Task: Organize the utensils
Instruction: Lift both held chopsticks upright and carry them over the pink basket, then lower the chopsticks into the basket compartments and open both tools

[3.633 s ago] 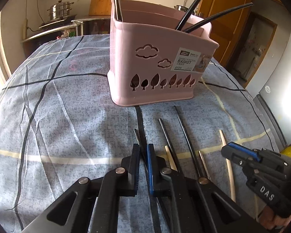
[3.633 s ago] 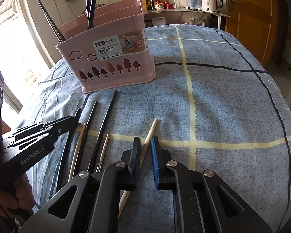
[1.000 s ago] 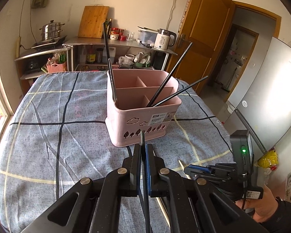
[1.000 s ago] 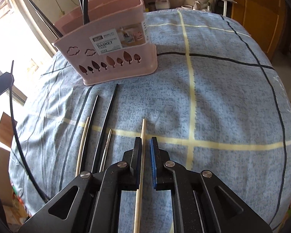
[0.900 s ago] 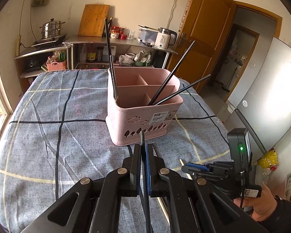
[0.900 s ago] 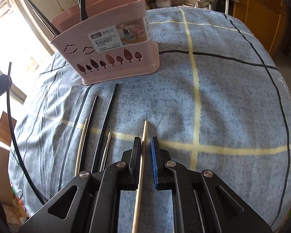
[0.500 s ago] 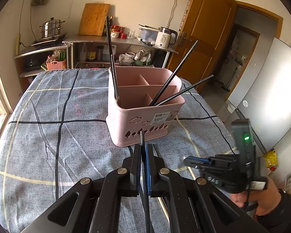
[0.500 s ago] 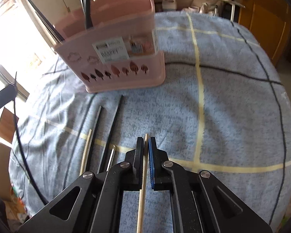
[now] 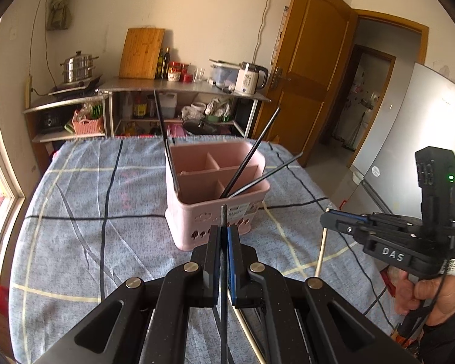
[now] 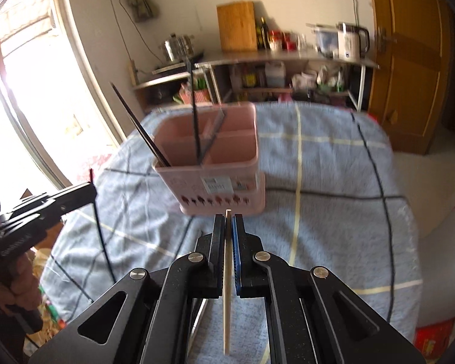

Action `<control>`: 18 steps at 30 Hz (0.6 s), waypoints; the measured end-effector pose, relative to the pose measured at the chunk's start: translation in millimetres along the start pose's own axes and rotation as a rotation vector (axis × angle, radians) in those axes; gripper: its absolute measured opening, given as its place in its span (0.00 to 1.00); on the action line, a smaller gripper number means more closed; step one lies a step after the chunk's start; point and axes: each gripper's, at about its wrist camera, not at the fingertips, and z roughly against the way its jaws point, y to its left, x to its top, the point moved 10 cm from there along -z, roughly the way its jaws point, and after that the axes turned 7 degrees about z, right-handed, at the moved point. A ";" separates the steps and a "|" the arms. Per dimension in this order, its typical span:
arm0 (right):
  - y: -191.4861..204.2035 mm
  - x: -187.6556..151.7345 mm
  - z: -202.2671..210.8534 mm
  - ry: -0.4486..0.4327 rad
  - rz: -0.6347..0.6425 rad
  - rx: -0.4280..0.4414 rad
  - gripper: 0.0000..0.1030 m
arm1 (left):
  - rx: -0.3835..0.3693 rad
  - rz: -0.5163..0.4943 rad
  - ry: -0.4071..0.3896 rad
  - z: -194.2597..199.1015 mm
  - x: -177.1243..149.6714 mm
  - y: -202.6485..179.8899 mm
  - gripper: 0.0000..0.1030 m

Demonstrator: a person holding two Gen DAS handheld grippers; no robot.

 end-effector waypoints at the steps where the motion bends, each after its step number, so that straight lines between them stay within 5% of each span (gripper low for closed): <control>1: 1.7 3.1 4.9 -0.014 0.005 0.000 0.05 | 0.000 -0.004 -0.008 3.7 3.2 -1.4 0.04; 18: 16.8 47.3 55.5 -0.158 0.050 0.003 0.04 | -0.014 -0.050 -0.066 33.5 51.3 -18.3 0.04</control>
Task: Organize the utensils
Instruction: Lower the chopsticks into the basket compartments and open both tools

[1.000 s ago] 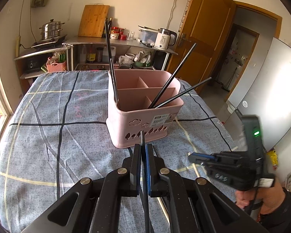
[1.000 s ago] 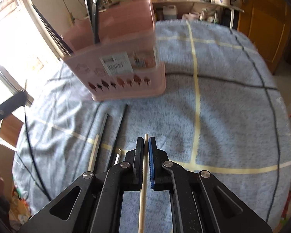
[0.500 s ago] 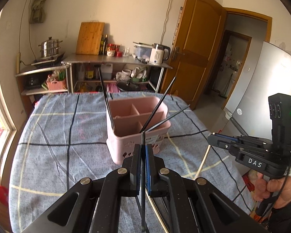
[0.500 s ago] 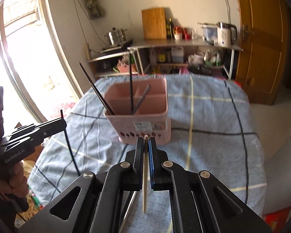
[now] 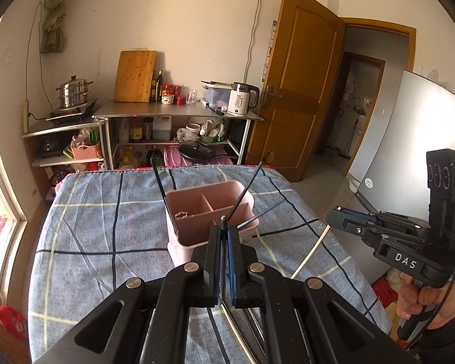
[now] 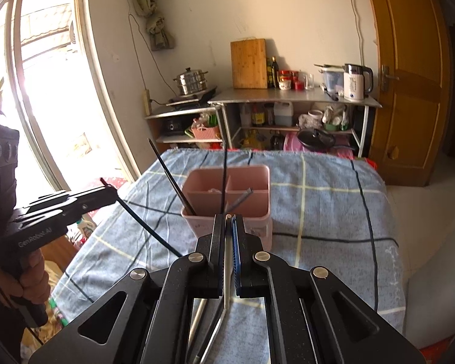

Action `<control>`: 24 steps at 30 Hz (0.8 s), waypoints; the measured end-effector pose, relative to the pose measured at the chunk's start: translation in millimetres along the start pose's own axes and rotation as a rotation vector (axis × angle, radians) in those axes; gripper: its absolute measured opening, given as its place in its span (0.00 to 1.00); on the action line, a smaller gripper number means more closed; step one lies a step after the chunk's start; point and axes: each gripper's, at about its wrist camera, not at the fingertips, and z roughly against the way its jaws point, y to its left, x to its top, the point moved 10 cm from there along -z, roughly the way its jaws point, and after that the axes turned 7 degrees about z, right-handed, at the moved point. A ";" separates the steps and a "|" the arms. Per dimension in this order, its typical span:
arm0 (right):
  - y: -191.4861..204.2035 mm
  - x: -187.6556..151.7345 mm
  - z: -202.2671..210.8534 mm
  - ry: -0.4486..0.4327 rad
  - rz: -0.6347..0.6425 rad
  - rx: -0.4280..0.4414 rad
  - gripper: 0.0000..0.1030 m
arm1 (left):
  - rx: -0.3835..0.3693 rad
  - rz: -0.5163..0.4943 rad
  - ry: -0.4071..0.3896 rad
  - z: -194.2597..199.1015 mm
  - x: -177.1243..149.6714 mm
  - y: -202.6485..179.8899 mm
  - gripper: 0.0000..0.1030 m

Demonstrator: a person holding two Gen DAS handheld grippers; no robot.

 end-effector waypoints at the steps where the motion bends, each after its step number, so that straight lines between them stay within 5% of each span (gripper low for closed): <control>1: 1.8 5.6 1.2 -0.010 0.004 0.002 0.04 | 0.000 -0.002 -0.003 0.5 4.1 -0.2 0.04; 15: 23.2 90.6 -2.7 -0.151 0.070 0.019 0.04 | 0.009 -0.021 -0.107 14.3 97.1 2.6 0.04; 24: 21.8 108.4 -33.7 -0.164 0.057 0.018 0.04 | 0.033 -0.010 -0.119 -10.0 124.1 15.5 0.04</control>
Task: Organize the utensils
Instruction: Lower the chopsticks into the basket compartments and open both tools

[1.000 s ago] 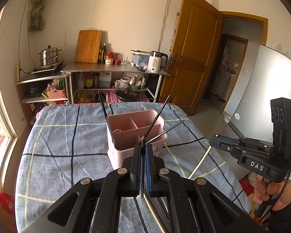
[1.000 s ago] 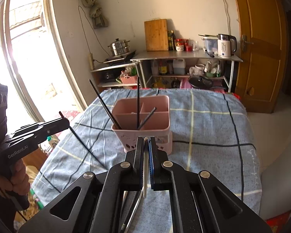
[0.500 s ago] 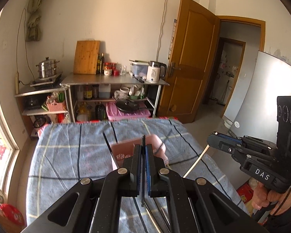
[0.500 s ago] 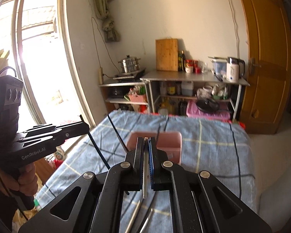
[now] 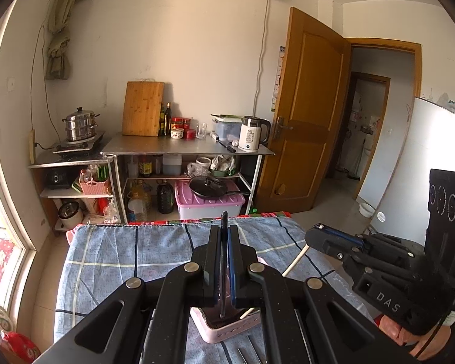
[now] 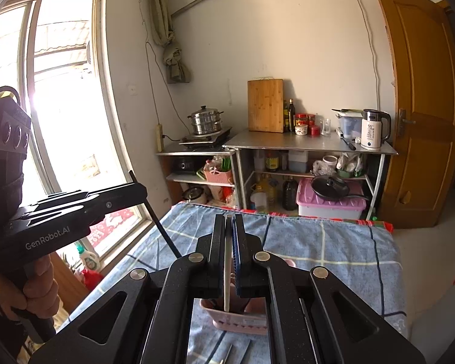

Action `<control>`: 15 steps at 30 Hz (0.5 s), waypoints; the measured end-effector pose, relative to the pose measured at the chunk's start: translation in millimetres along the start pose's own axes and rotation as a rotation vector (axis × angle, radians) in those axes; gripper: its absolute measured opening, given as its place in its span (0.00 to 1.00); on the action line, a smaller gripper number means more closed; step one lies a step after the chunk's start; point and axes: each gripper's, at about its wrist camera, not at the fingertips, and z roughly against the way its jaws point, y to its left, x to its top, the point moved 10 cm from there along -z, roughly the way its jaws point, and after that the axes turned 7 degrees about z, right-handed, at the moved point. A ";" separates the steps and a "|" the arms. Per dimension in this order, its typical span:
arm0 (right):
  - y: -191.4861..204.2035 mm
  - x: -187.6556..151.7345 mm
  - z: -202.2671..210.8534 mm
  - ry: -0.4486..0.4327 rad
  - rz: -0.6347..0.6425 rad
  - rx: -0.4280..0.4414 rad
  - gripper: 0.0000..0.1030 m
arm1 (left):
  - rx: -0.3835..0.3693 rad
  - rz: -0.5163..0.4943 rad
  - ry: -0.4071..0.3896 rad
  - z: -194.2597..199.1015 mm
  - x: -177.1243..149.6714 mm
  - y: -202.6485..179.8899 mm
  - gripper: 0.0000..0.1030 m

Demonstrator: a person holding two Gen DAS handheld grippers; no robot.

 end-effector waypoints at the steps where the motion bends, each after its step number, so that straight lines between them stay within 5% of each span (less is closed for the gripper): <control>1: -0.4 -2.0 -4.7 0.005 0.001 -0.004 0.04 | 0.002 0.003 0.005 -4.5 -1.1 2.4 0.04; 15: -3.3 -60.8 -42.0 0.148 -0.002 -0.008 0.04 | 0.022 0.035 0.133 -49.5 -73.0 30.2 0.04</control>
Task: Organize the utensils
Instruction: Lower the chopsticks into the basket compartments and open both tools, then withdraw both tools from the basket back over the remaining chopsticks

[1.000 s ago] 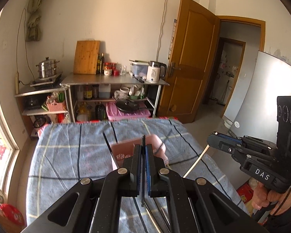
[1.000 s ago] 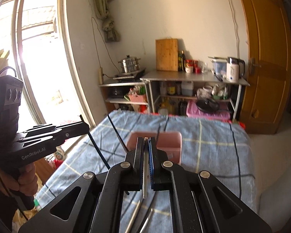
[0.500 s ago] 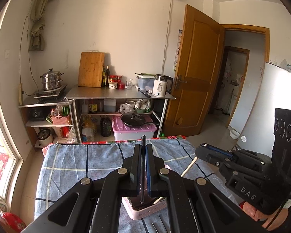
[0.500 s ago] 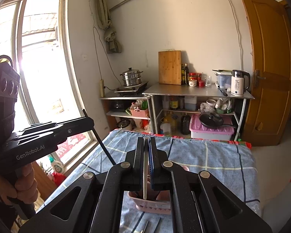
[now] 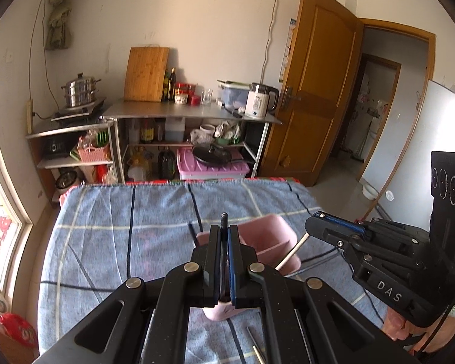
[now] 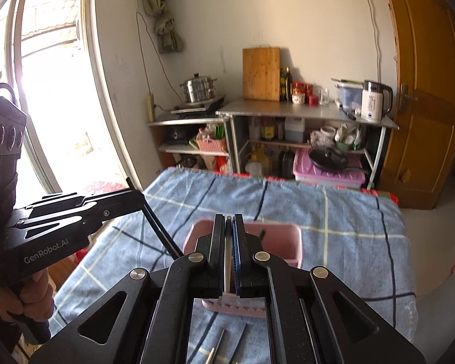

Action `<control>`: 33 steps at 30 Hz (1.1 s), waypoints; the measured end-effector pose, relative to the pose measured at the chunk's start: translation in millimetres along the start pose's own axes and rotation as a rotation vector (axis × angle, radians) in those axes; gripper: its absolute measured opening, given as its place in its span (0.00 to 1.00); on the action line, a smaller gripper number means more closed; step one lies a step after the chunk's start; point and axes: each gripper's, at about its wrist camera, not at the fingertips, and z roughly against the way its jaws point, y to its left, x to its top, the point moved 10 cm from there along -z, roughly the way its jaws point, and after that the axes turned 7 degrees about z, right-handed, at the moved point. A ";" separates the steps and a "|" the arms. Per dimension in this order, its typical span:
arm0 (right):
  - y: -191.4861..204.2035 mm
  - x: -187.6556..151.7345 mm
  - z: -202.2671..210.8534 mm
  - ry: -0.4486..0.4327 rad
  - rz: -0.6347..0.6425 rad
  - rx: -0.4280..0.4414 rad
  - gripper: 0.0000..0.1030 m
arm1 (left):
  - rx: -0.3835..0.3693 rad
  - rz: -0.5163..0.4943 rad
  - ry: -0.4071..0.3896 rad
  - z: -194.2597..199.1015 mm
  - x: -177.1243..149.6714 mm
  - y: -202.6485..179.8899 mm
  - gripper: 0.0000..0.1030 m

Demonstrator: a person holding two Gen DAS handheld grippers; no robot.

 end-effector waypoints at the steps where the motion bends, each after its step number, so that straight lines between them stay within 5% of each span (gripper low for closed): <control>1: -0.3 -5.3 -2.4 0.014 -0.002 0.001 0.04 | 0.006 0.003 0.006 -1.9 -4.1 2.2 0.04; 8: -4.8 -23.9 -6.3 0.066 -0.017 0.002 0.05 | 0.015 0.012 0.006 4.3 -15.9 7.7 0.04; 18: -5.4 -25.3 32.1 0.011 -0.020 -0.015 0.11 | 0.012 0.023 -0.072 46.9 -22.3 2.6 0.04; 33: 6.8 -95.5 88.9 -0.012 -0.038 -0.057 0.21 | 0.020 0.041 -0.065 79.0 -116.8 -5.1 0.04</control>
